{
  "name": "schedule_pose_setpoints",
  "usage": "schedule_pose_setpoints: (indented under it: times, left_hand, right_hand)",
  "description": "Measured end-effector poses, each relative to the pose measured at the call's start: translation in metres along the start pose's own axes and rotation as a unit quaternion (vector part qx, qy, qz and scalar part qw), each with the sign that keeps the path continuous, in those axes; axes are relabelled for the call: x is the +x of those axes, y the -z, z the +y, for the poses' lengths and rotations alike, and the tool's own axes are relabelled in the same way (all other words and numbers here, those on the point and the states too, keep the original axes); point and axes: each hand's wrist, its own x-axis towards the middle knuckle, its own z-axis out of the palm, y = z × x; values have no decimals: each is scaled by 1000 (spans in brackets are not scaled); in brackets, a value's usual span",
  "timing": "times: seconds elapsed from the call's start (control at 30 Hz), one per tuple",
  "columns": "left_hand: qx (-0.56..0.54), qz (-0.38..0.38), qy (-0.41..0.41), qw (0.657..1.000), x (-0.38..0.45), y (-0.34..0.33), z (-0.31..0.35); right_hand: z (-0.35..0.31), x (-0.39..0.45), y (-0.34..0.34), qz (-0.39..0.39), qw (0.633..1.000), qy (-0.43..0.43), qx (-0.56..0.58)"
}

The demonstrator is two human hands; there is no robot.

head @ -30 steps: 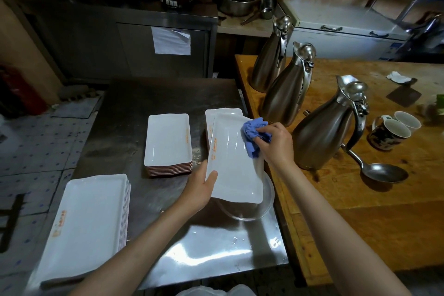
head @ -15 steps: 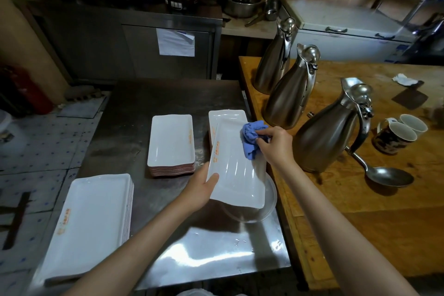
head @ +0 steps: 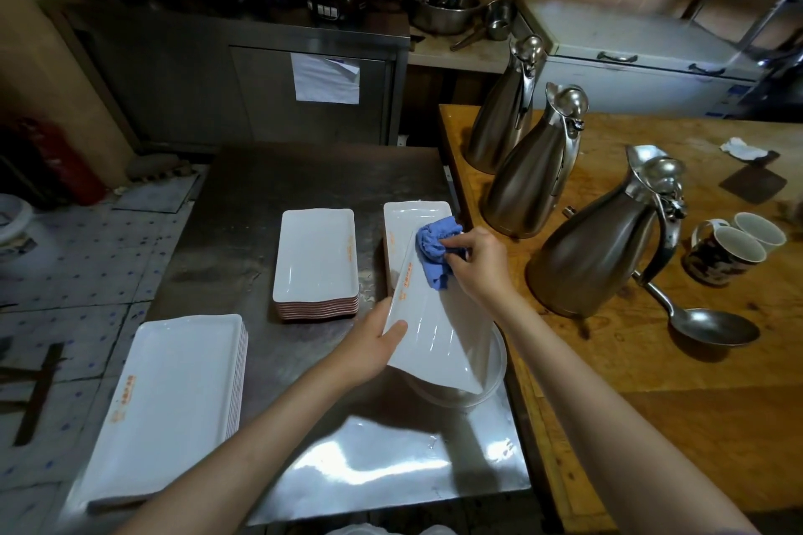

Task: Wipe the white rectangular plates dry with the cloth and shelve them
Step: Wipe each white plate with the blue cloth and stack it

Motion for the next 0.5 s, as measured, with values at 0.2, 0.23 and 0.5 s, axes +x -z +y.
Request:
schedule_pose_setpoints:
  times: [0.2,0.23,0.5]
  left_hand:
    - [-22,19,-6,1000,3,2,4]
    - [-28,22,-7,999,4,3,4]
    - [-57,40,-14,997,0,6,3]
  right_hand:
    - [-13,-14,-3,-53,998,36,17]
    - [-15,-18,-3,-62,997,42,16]
    - [-17,-42,-2,-143,988,64,9]
